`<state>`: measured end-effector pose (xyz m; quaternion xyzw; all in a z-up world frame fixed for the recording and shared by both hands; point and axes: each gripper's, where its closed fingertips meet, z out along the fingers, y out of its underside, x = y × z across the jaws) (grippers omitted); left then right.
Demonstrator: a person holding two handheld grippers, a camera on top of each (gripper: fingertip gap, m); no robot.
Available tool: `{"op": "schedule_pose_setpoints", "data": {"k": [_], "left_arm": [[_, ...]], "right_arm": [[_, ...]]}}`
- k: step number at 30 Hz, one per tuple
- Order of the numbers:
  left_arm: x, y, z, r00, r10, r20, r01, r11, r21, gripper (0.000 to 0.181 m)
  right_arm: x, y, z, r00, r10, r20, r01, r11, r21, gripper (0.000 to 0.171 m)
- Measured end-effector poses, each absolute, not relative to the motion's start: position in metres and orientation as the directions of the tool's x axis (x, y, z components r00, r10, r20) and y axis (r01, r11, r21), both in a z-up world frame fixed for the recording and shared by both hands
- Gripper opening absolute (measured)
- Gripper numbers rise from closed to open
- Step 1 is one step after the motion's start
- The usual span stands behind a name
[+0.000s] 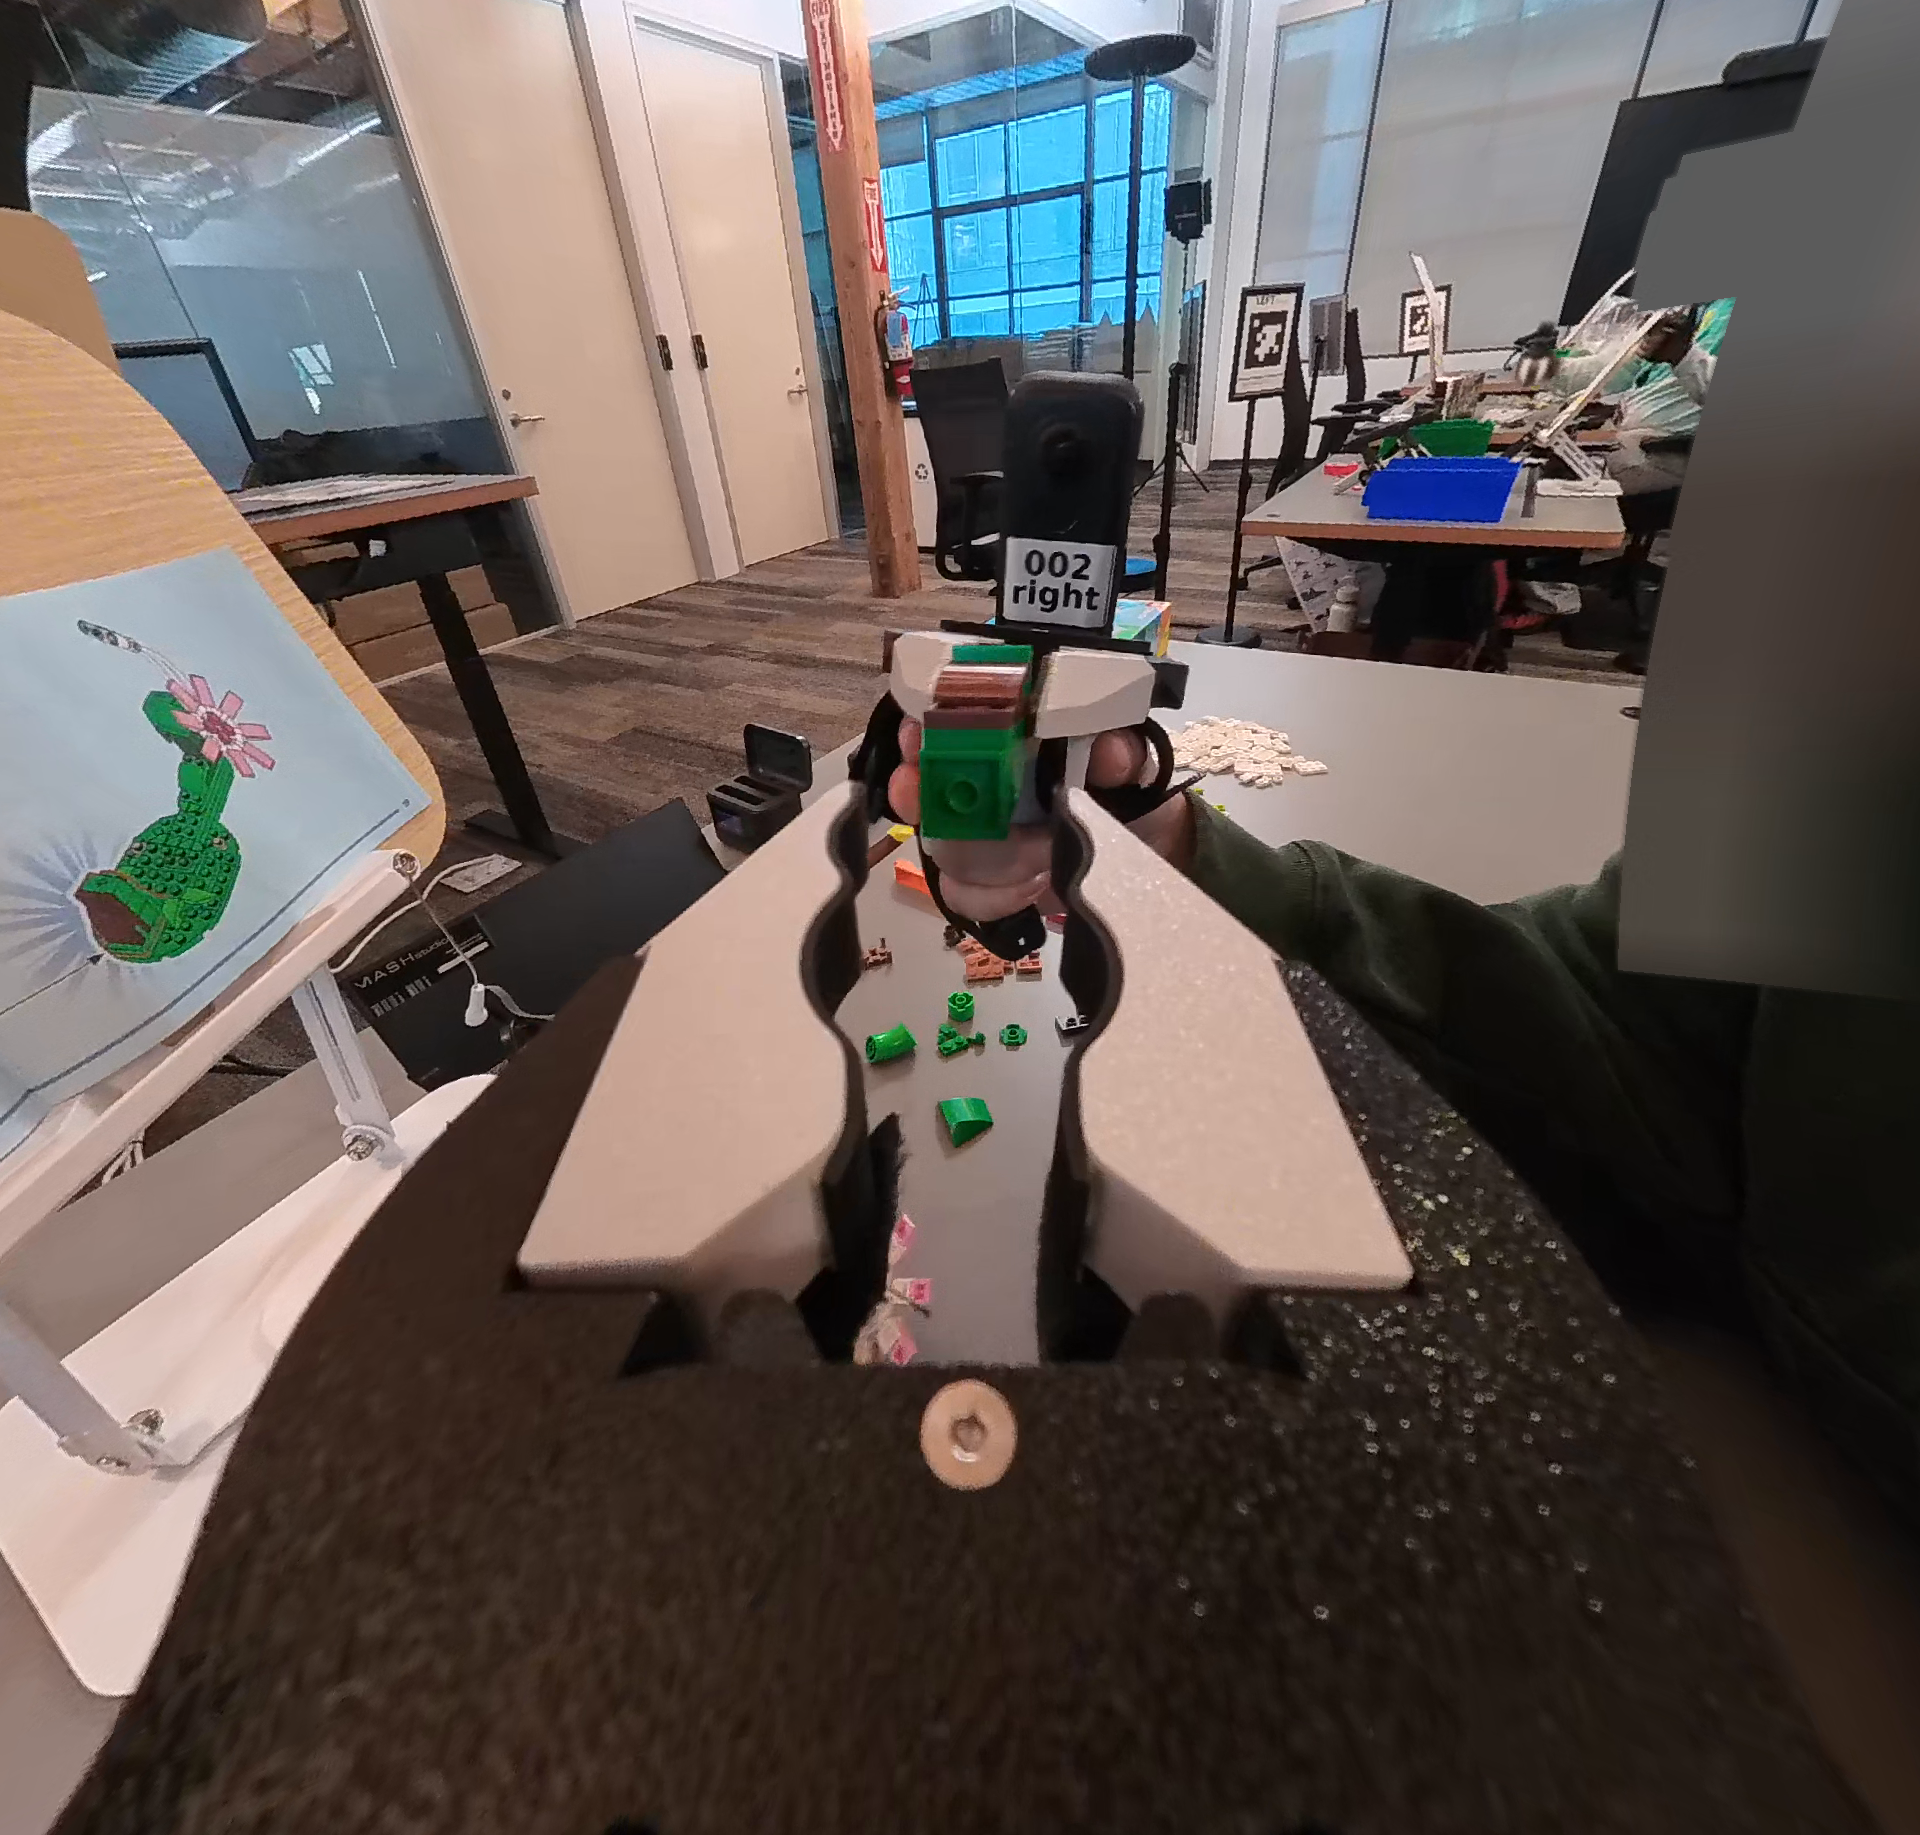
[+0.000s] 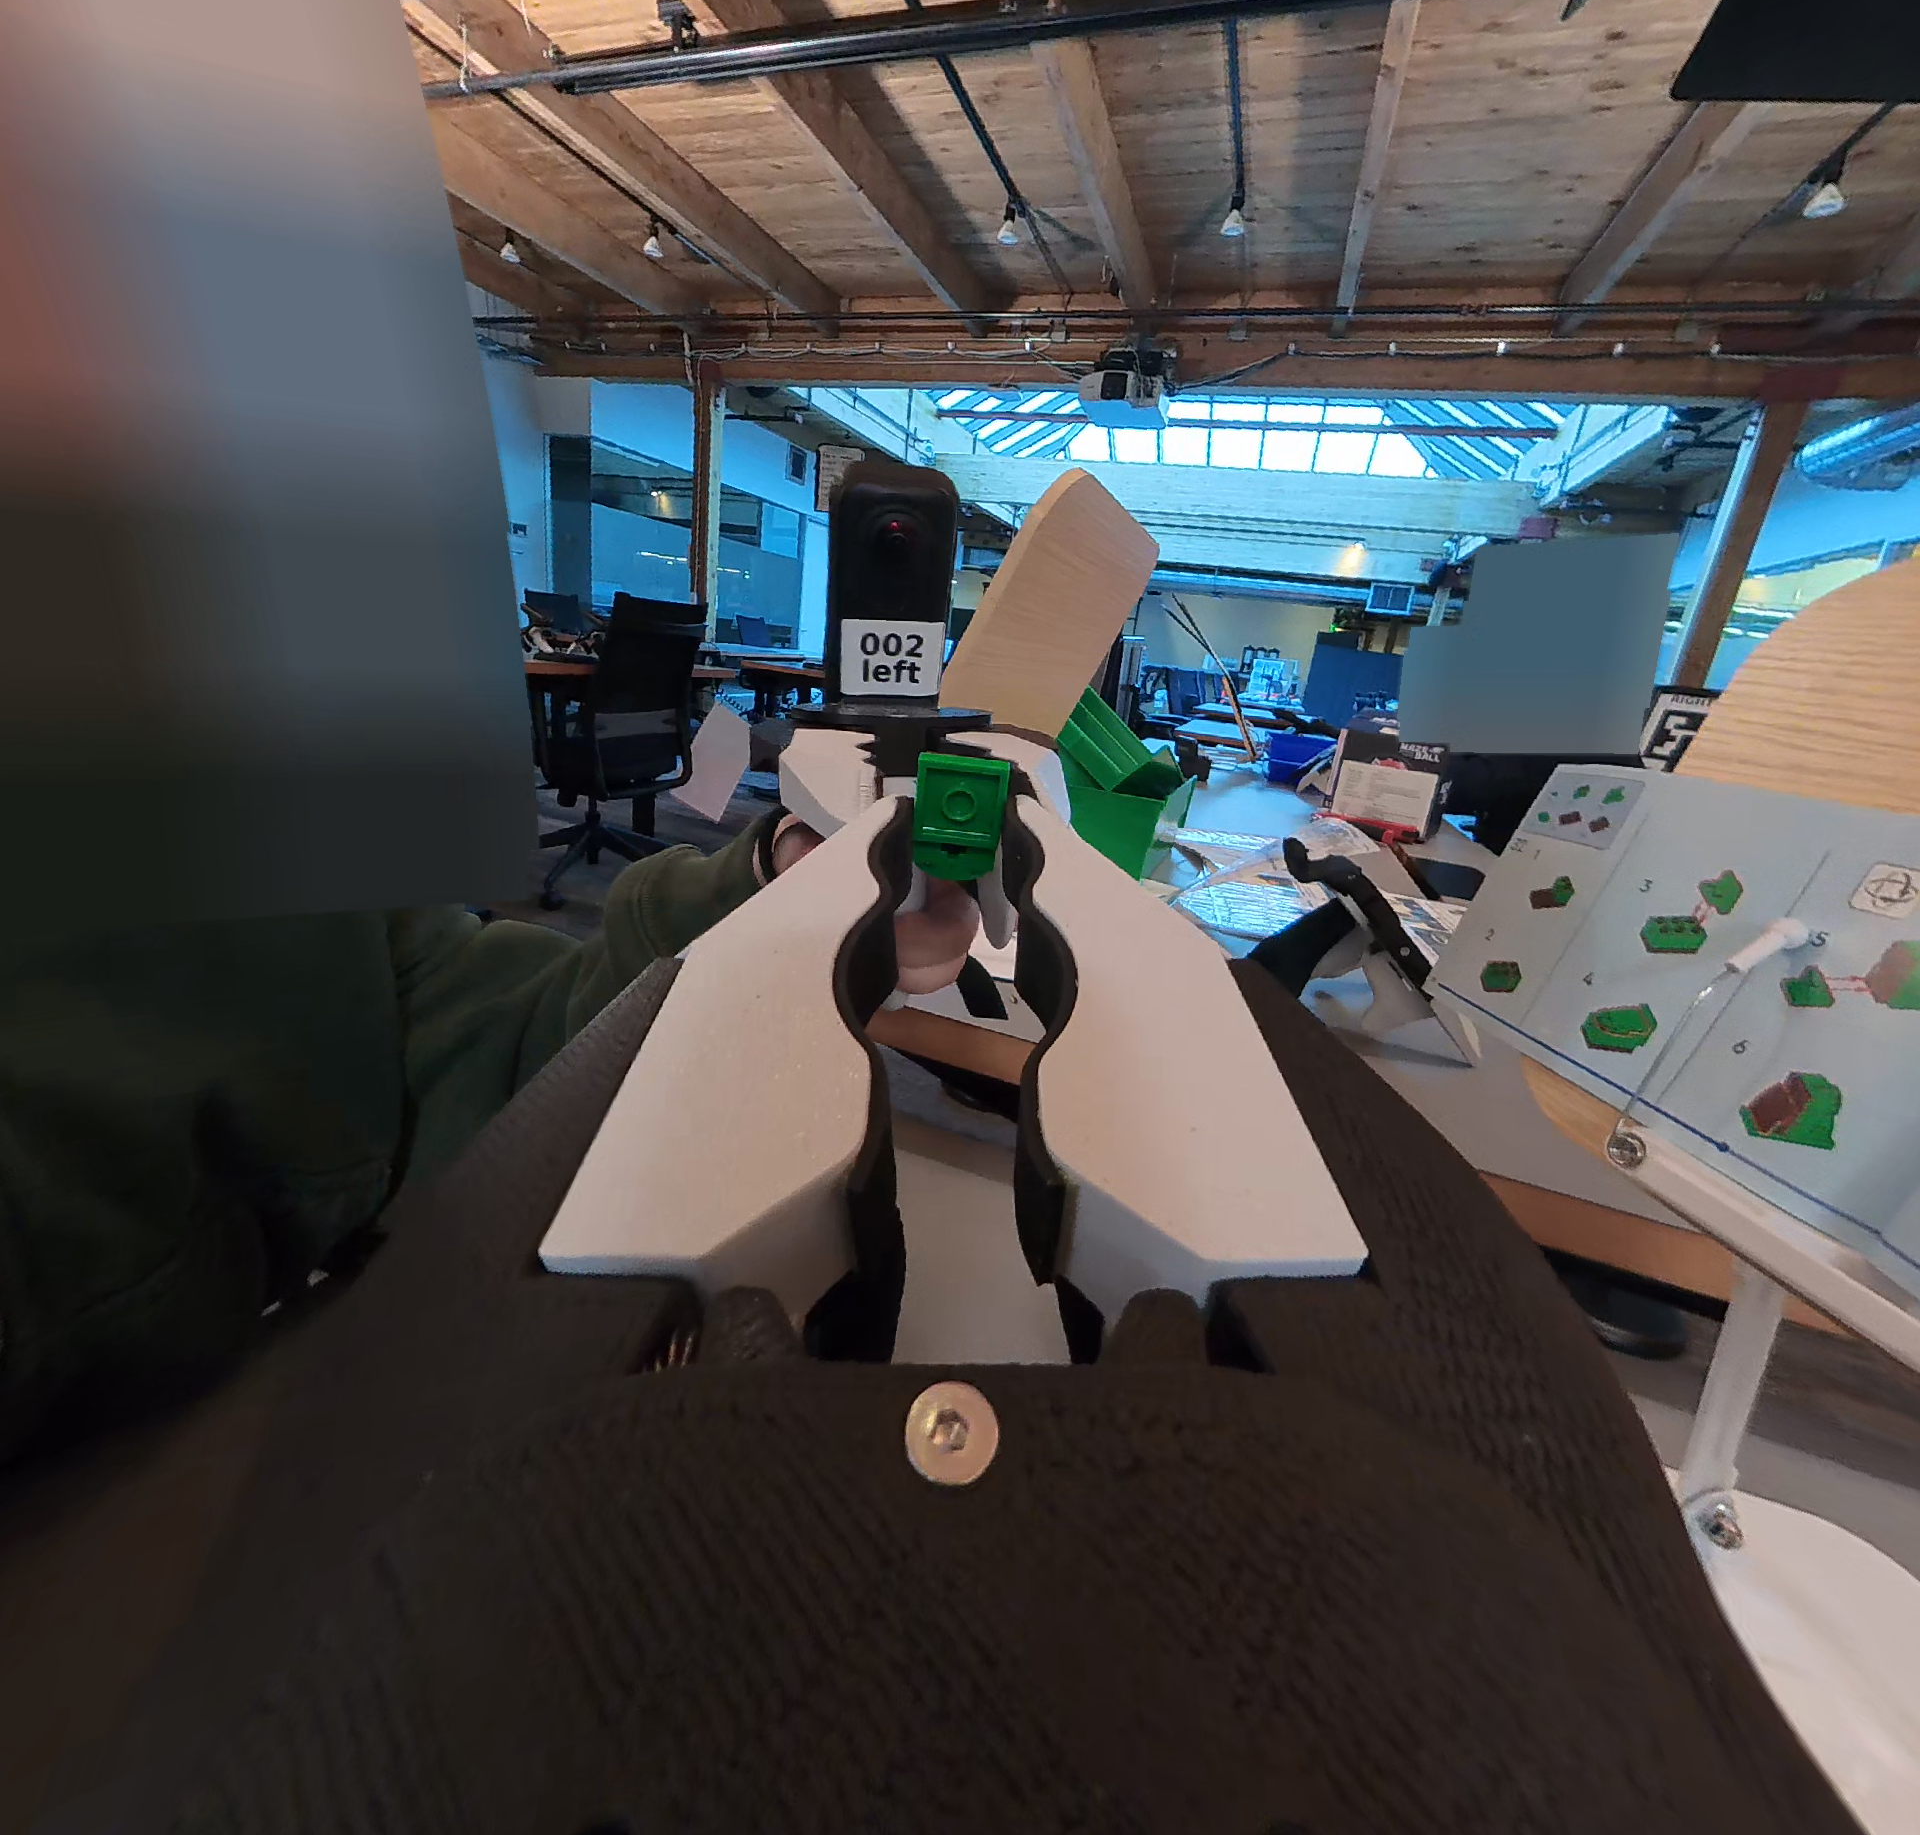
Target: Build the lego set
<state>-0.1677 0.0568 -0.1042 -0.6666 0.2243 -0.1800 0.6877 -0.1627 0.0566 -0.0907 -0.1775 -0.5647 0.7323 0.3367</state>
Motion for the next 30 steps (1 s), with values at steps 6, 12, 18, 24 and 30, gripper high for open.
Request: {"op": "schedule_pose_setpoints", "data": {"k": [6, 12, 18, 24, 30], "left_arm": [[-0.1673, 0.0549, -0.1020, 0.831, -0.551, -0.071, -0.047, 0.057, -0.997, 0.030], [-0.1670, 0.0540, -0.1013, 0.829, -0.555, -0.073, -0.047, 0.060, -0.997, 0.030], [-0.1679, 0.0530, -0.1004, 0.829, -0.554, -0.070, -0.042, 0.063, -0.997, 0.030], [-0.1695, 0.0523, -0.0985, 0.833, -0.549, -0.065, -0.033, 0.068, -0.997, 0.030], [-0.1724, 0.0521, -0.0966, 0.839, -0.541, -0.054, -0.018, 0.072, -0.997, 0.030]], "right_arm": [[-0.1615, 0.0554, -0.0894, -0.695, 0.702, 0.157, -0.324, -0.111, -0.939, 0.015], [-0.1599, 0.0549, -0.0879, -0.687, 0.704, 0.179, -0.345, -0.101, -0.933, 0.015], [-0.1596, 0.0554, -0.0871, -0.677, 0.711, 0.193, -0.364, -0.094, -0.927, 0.015], [-0.1586, 0.0559, -0.0852, -0.658, 0.723, 0.210, -0.391, -0.089, -0.916, 0.015], [-0.1635, 0.0553, -0.0854, -0.631, 0.740, 0.232, -0.406, -0.060, -0.912, 0.015]]}}
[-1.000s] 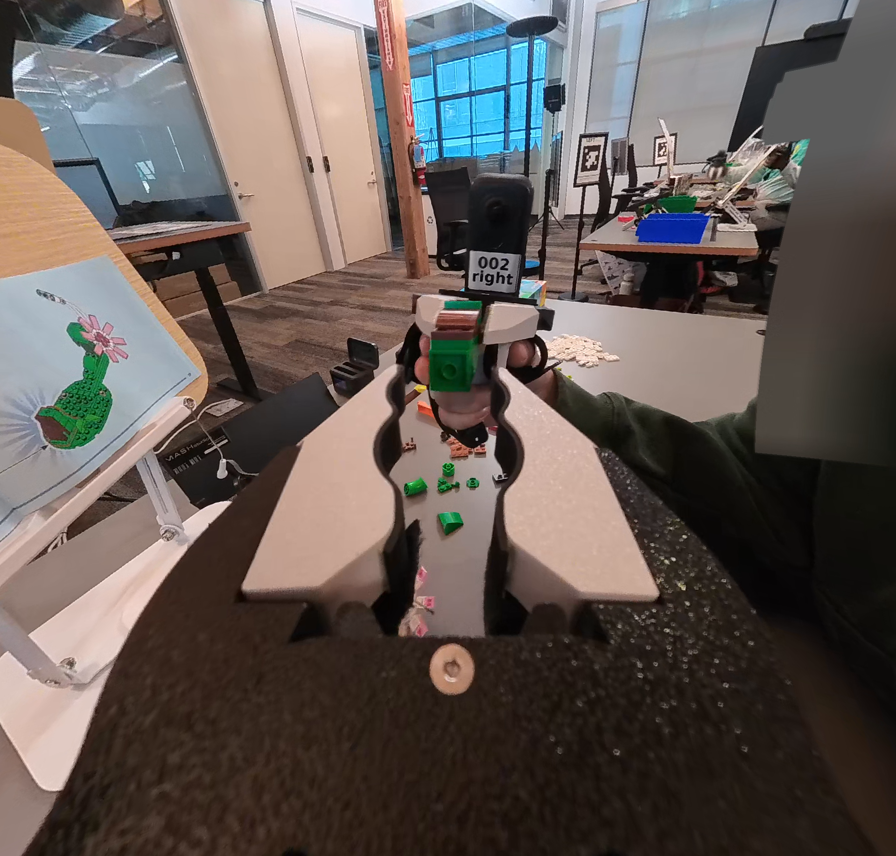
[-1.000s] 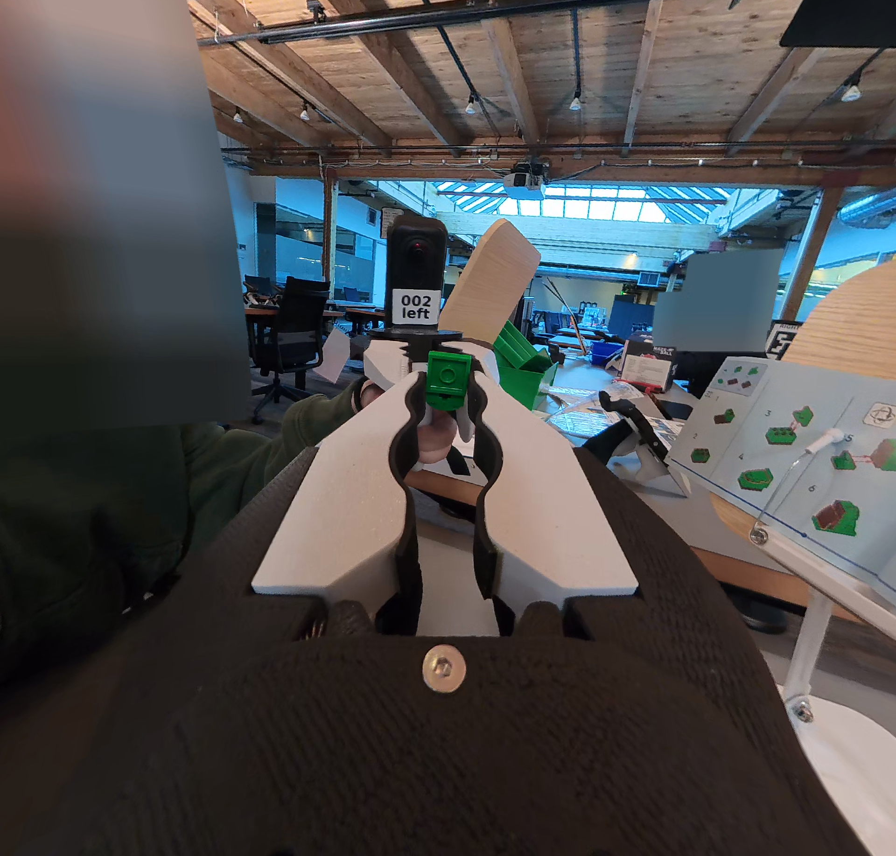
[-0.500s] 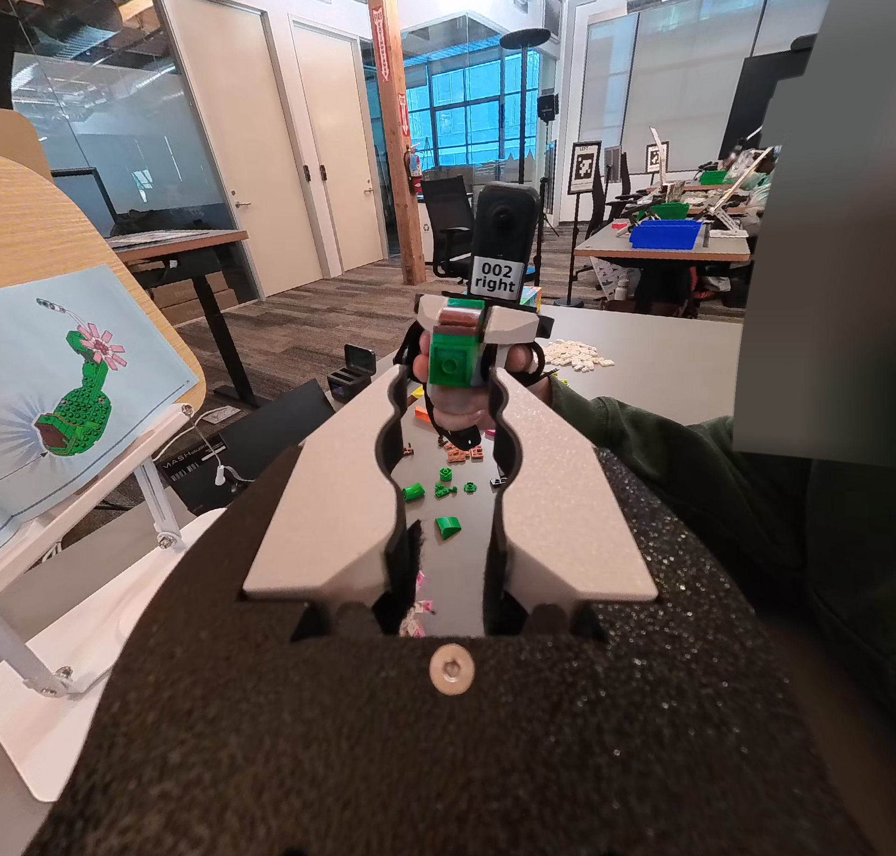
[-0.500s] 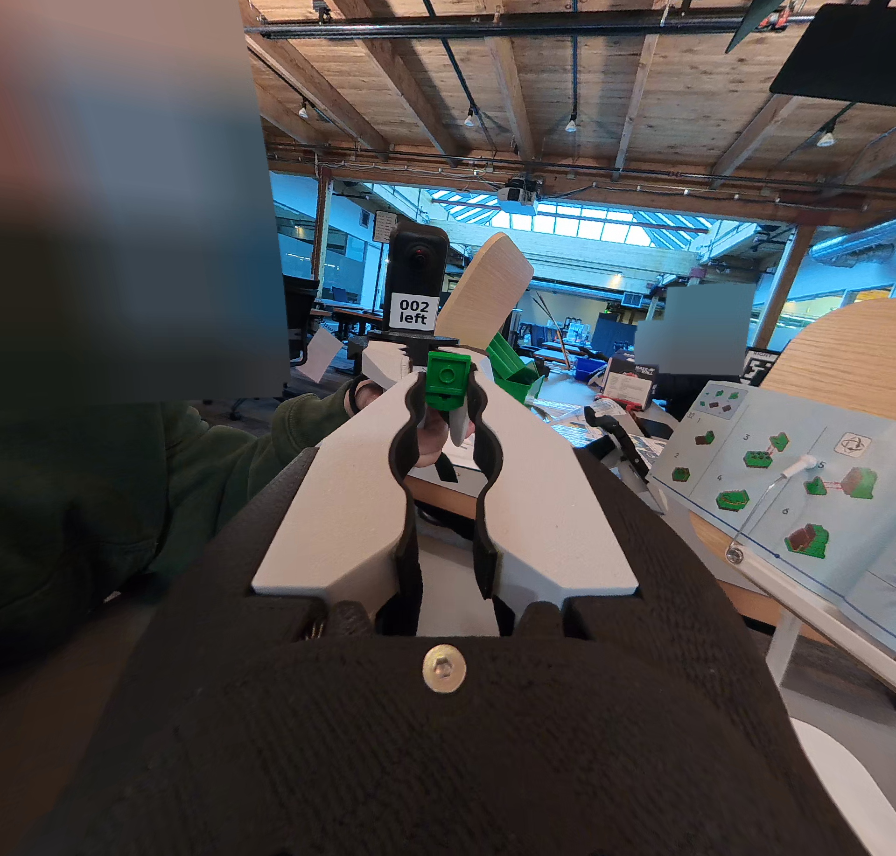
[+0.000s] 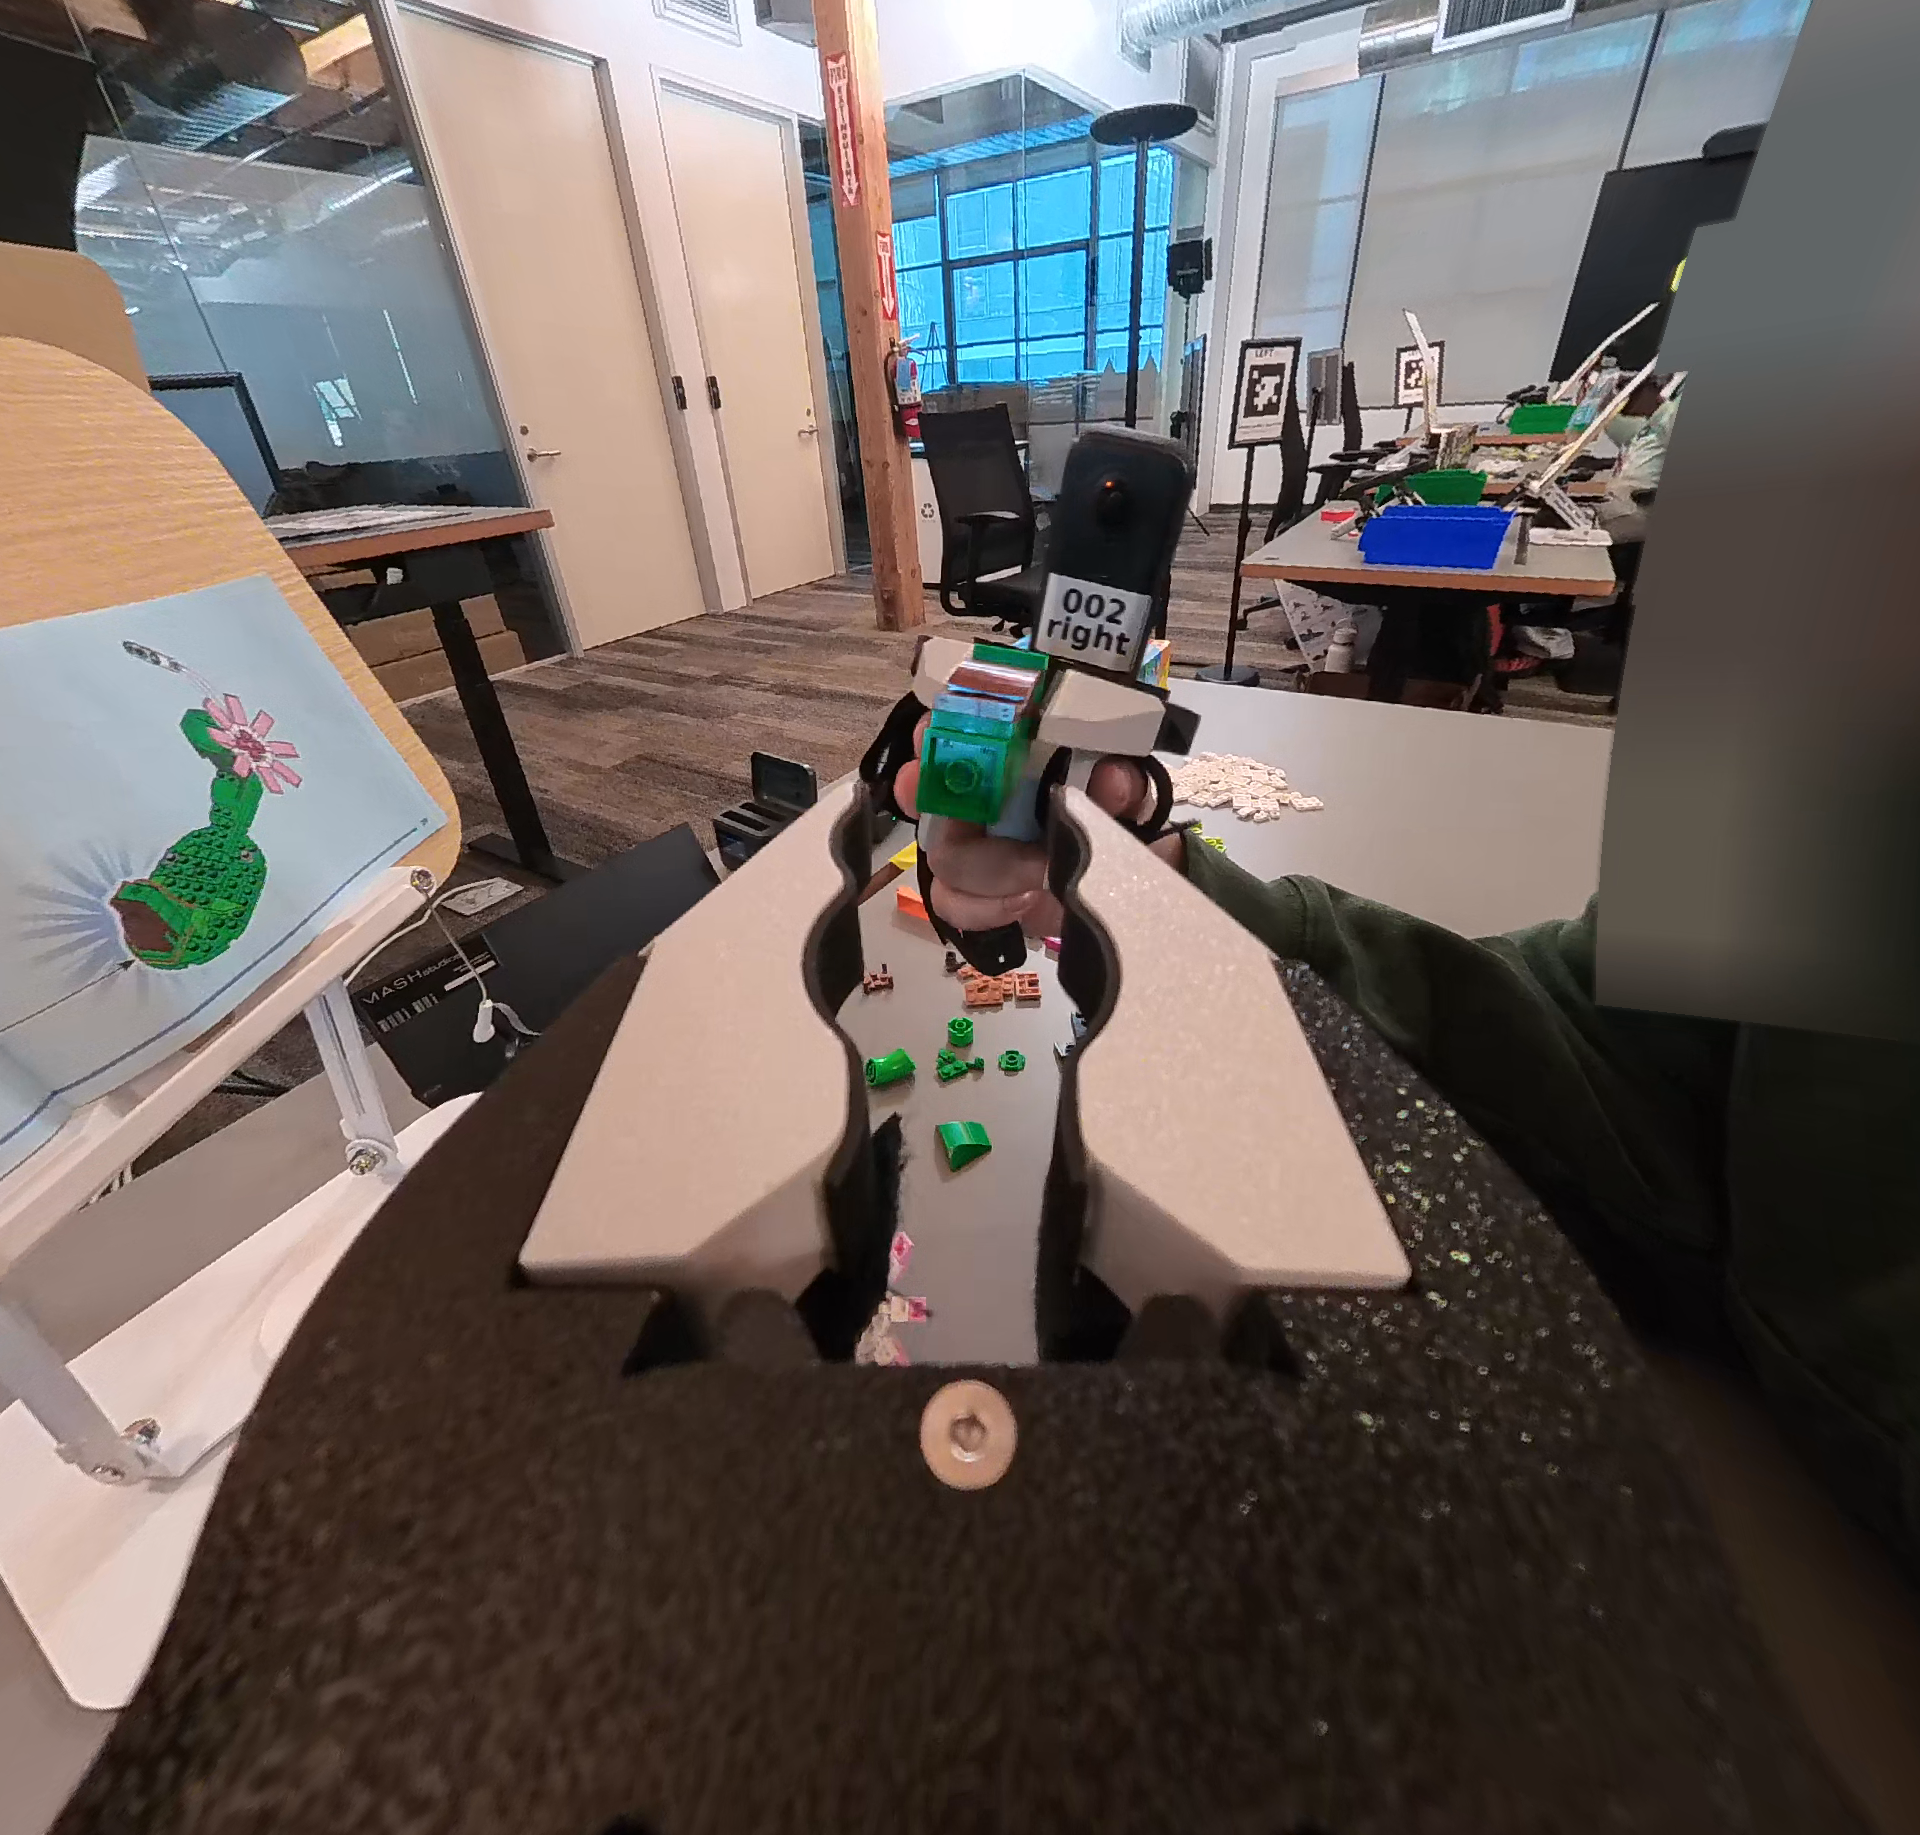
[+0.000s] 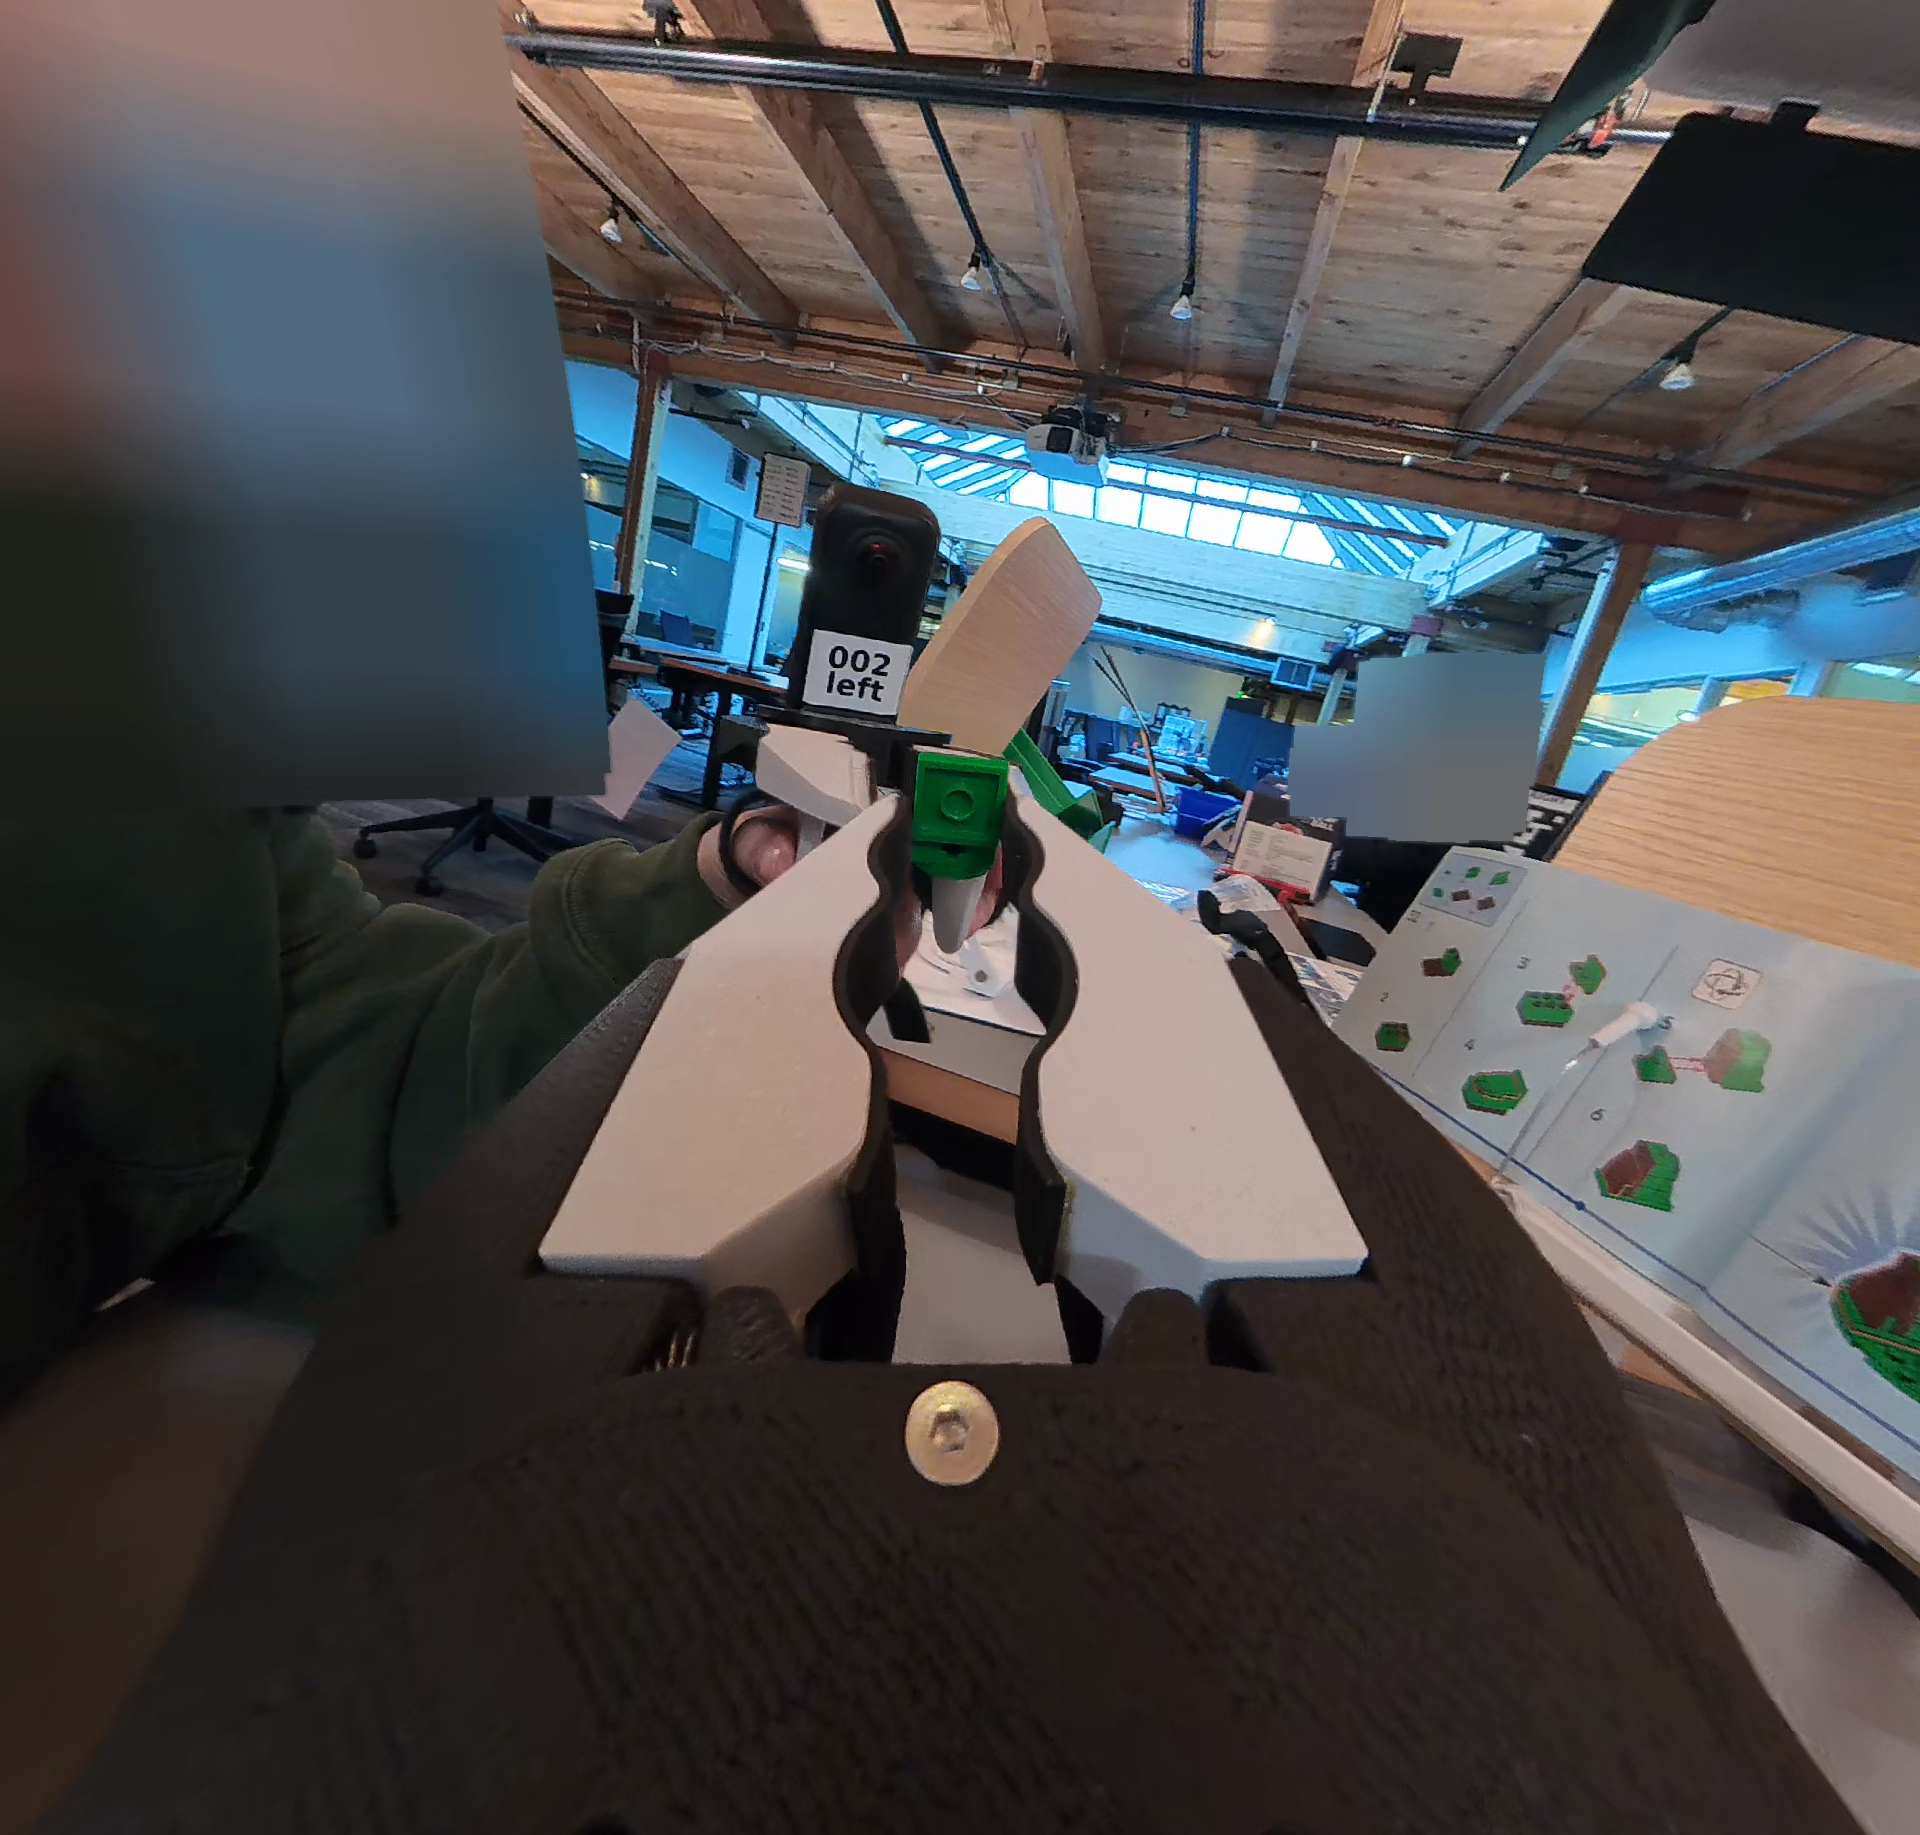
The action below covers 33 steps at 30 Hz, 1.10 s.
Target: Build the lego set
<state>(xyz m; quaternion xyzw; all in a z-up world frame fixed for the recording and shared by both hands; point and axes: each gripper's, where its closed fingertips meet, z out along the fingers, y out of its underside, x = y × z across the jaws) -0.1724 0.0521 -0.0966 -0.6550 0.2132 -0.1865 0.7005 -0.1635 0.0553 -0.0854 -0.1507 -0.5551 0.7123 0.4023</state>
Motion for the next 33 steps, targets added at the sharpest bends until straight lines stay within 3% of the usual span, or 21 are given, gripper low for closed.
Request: {"op": "schedule_pose_setpoints", "data": {"k": [10, 21, 23, 25, 27, 29, 33], "left_arm": [[-0.176, 0.051, -0.093, 0.842, -0.539, -0.036, 0.010, 0.083, -0.997, 0.031], [-0.171, 0.050, -0.091, 0.828, -0.560, -0.030, 0.025, 0.091, -0.996, 0.030], [-0.171, 0.050, -0.091, 0.828, -0.560, -0.031, 0.024, 0.091, -0.996, 0.031], [-0.171, 0.050, -0.090, 0.829, -0.558, -0.031, 0.027, 0.095, -0.995, 0.031], [-0.172, 0.050, -0.089, 0.832, -0.554, -0.028, 0.032, 0.097, -0.995, 0.031], [-0.174, 0.050, -0.087, 0.835, -0.550, -0.020, 0.043, 0.102, -0.994, 0.031], [-0.180, 0.052, -0.083, 0.846, -0.533, 0.018, 0.091, 0.112, -0.990, 0.031]], "right_arm": [[-0.159, 0.056, -0.078, -0.506, 0.780, 0.368, -0.541, 0.045, -0.840, 0.015], [-0.145, 0.063, -0.064, -0.402, 0.815, 0.417, -0.697, 0.023, -0.717, 0.013], [-0.145, 0.068, -0.061, -0.328, 0.841, 0.430, -0.724, 0.069, -0.687, 0.014], [-0.149, 0.075, -0.059, -0.137, 0.871, 0.472, -0.732, 0.232, -0.640, 0.015], [-0.155, 0.084, -0.059, 0.205, 0.796, 0.570, -0.645, 0.548, -0.533, 0.015], [-0.160, 0.088, -0.062, 0.455, 0.593, 0.664, -0.449, 0.797, -0.404, 0.014], [-0.172, 0.080, -0.070, 0.654, 0.160, 0.740, -0.086, 0.987, -0.137, 0.014]]}}
